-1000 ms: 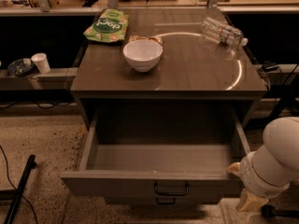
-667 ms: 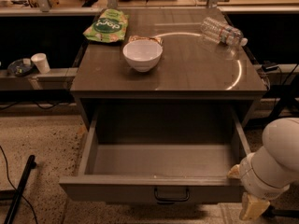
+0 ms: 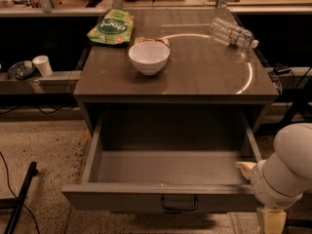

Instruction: Open top drawer

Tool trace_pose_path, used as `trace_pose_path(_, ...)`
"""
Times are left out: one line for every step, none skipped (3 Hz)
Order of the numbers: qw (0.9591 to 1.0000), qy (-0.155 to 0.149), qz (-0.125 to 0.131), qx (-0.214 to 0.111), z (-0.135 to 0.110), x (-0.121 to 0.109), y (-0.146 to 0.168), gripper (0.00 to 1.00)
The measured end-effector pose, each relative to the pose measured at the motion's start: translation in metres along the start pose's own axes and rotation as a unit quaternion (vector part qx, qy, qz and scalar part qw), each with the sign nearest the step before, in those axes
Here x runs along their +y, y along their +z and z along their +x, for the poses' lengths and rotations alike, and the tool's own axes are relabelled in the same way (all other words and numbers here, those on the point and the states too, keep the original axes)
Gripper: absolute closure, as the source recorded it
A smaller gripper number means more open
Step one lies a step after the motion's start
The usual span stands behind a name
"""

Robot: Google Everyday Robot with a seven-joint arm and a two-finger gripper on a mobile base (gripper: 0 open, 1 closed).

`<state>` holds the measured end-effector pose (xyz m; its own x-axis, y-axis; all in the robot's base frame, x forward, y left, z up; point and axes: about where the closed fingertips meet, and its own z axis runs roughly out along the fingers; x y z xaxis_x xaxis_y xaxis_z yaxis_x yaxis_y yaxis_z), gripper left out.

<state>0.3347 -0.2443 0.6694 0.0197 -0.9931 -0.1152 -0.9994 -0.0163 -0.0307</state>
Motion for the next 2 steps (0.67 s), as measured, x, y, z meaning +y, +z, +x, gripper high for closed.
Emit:
trace_pose_path(1.0, 0.0, 0.0, 0.0, 0.0, 0.0, 0.0, 0.0)
trace_pose_path(0.9995, -0.003, 0.023, -0.019, -0.002, -0.012, -0.031, 0.0)
